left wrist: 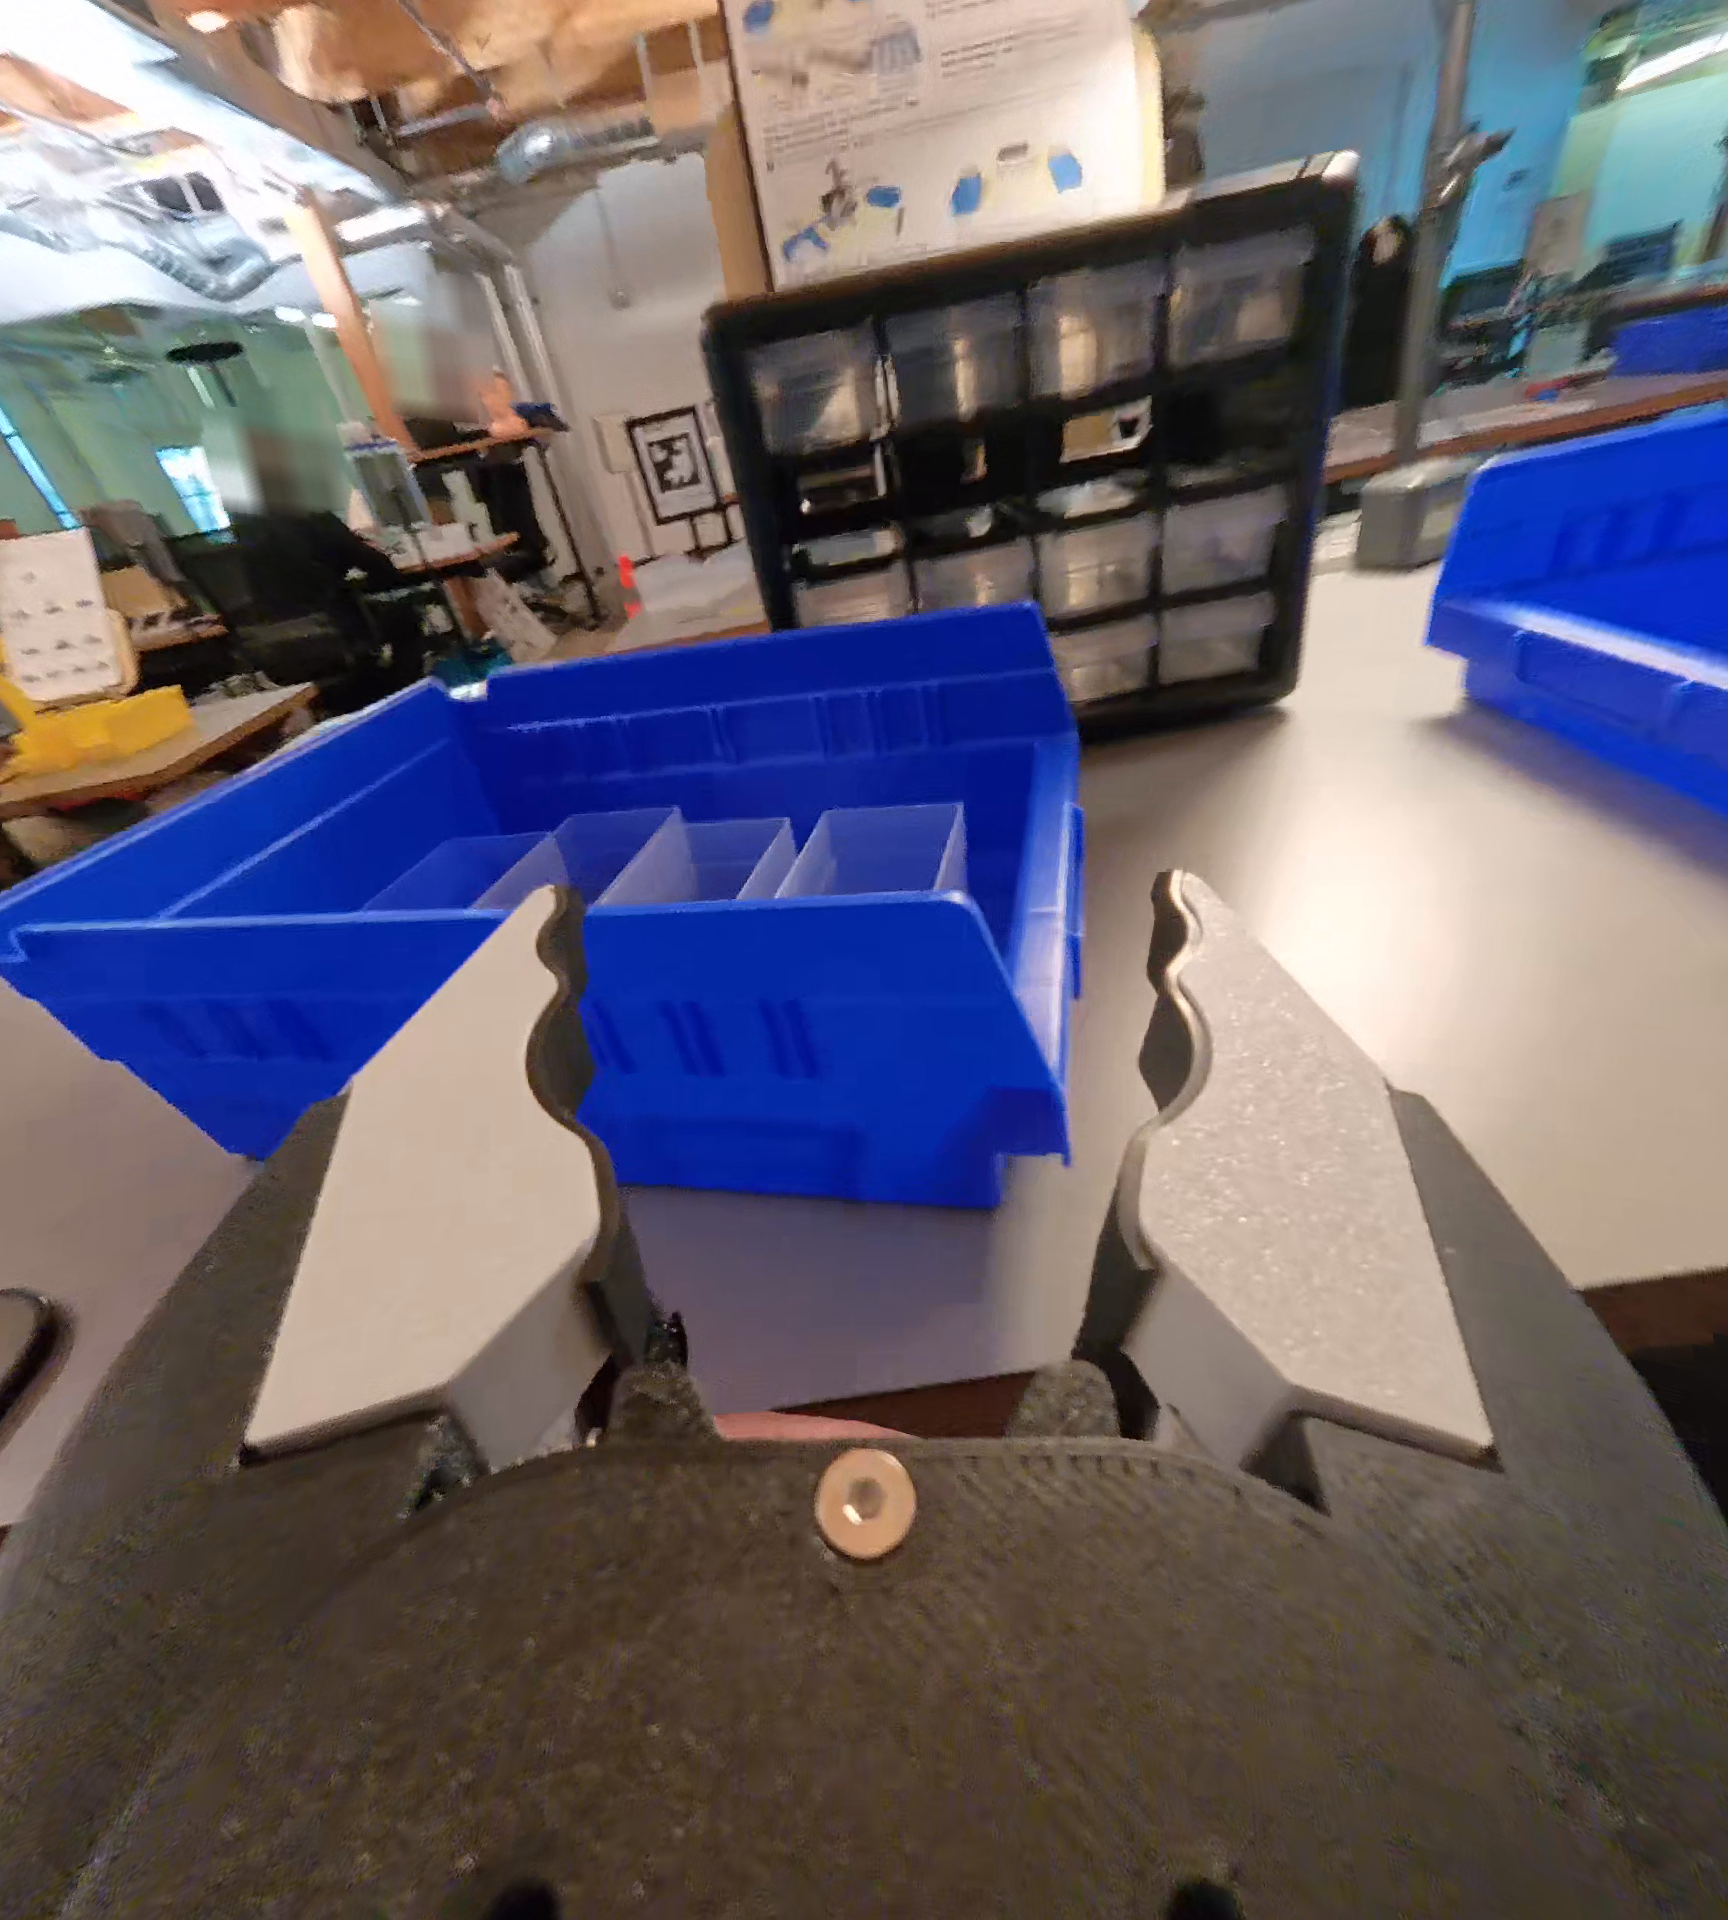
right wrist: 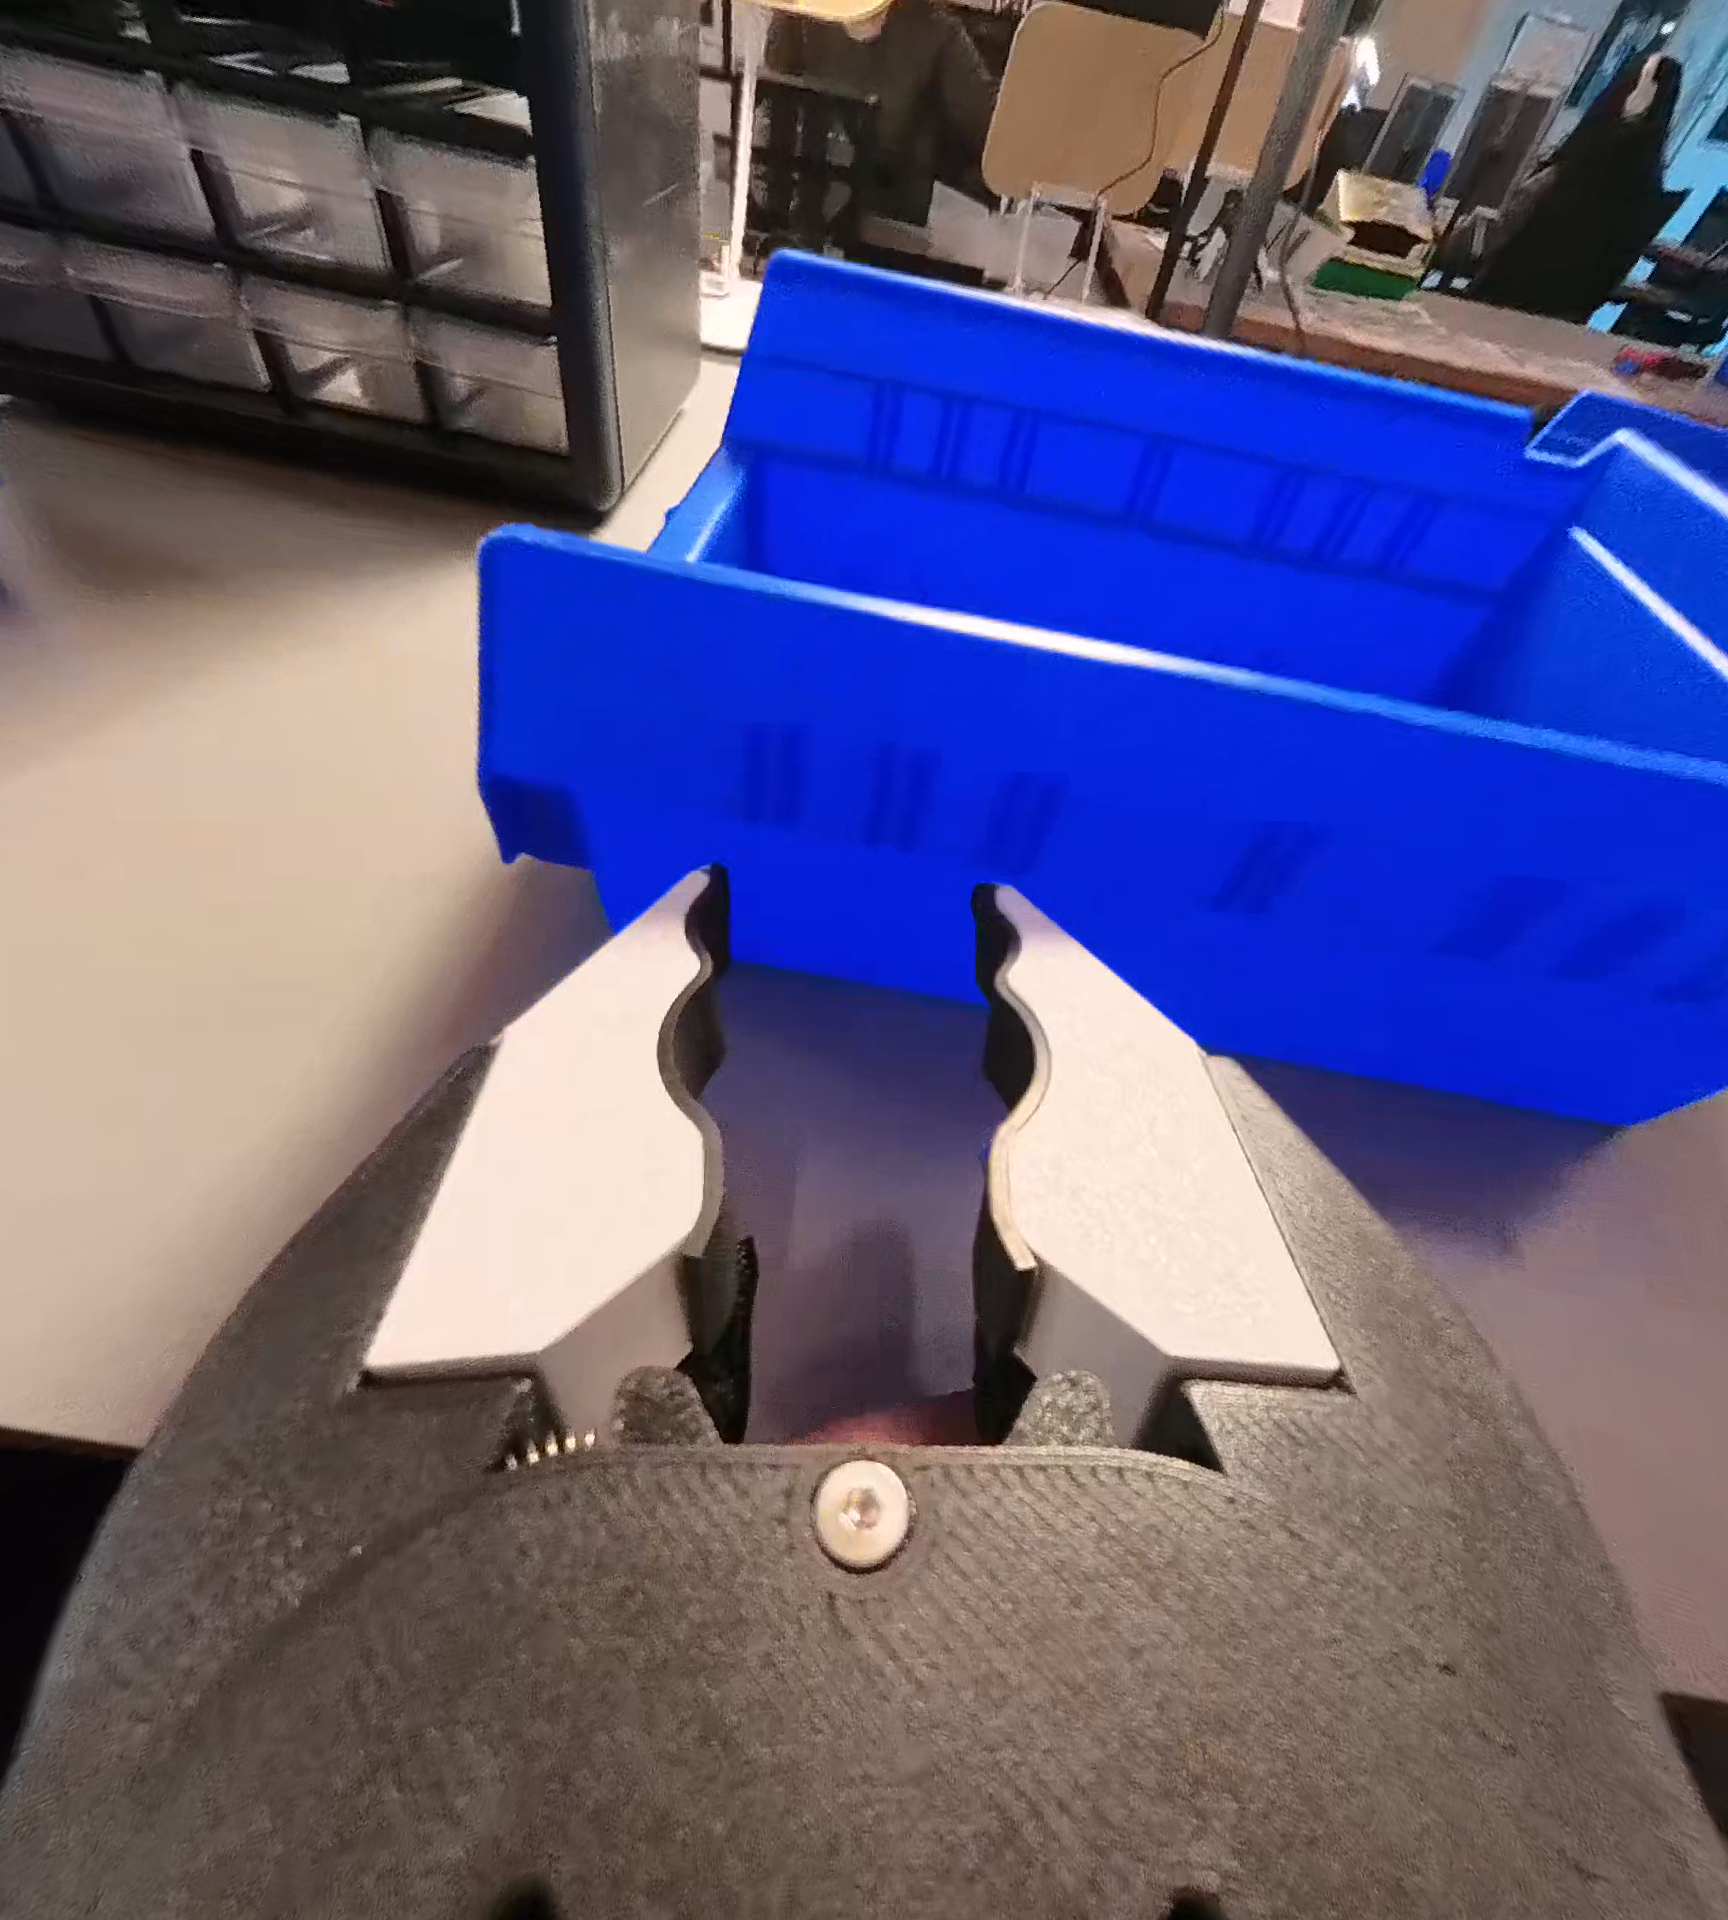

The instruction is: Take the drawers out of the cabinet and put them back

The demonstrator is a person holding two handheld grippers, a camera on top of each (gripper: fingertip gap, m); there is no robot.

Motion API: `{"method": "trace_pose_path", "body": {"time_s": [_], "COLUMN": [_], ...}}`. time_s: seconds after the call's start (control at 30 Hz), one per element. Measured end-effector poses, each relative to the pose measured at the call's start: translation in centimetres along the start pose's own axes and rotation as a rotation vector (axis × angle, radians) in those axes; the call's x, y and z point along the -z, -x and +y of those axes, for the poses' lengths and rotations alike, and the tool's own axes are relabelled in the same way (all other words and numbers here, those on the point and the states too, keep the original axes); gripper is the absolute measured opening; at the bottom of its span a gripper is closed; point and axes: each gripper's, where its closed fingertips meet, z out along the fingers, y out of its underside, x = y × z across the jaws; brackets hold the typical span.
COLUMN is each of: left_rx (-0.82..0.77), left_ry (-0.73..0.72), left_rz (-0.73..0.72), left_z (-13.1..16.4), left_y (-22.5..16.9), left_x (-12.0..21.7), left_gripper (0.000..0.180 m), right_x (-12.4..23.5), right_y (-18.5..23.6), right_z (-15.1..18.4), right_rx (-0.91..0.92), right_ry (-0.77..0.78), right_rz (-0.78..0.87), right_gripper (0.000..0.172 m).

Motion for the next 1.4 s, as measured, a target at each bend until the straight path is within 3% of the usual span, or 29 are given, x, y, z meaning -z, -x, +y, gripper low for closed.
{"method": "trace_pose_path", "body": {"time_s": [0.13, 0.2, 0.37, 0.5, 0.6, 0.67, 0.9, 1.2, 1.33, 1.4], "left_rx": [-0.007, 0.013, 0.005, 0.040, 0.041, 0.026, 0.075, 0.092, 0.108, 0.126], "left_ry": [0.051, 0.043, 0.083, 0.171, 0.217, 0.240, 0.310, 0.327, 0.233, 0.139], "left_rz": [-0.057, -0.056, -0.193, -0.280, -0.272, -0.303, -0.331, -0.331, -0.409, -0.427], "left_z": [2.4, 2.5, 3.5, 5.1, 5.7, 5.7, 7.4, 8.1, 6.4, 4.9], "left_y": [2.1, 3.7, 11.8, 18.2, 20.9, 23.1, 30.7, 36.7, 36.3, 34.6], "left_x": [-1.7, -1.4, -1.2, -1.7, -2.6, -3.0, -6.0, -8.6, -6.7, -5.1], "left_gripper": [0.110, 0.103, 0.054, 0.044, 0.011, 0.004, 0.007, 0.015, 0.050, 0.054], "right_x": [-0.1, -0.1, 0.0, -0.1, -0.1, -0.1, -0.1, 0.1, 0.3, 0.4], "right_y": [-0.5, -0.5, -0.8, -0.4, -0.1, 0.0, 0.4, 0.4, 0.7, 1.2], "right_z": [0.2, 0.5, 0.4, 0.4, 0.4, 0.5, 0.5, 0.0, -0.5, -1.1], "right_rx": [0.007, -0.016, -0.067, -0.054, -0.045, -0.044, -0.049, -0.056, -0.099, -0.138], "right_ry": [-0.014, -0.007, -0.017, -0.016, -0.011, -0.006, -0.002, -0.022, -0.042, -0.067], "right_rz": [0.052, 0.026, -0.005, -0.013, -0.021, -0.034, -0.075, -0.064, -0.026, 0.005], "right_gripper": [0.049, 0.049, 0.049, 0.049, 0.049, 0.049, 0.048, 0.049, 0.059, 0.068]}}
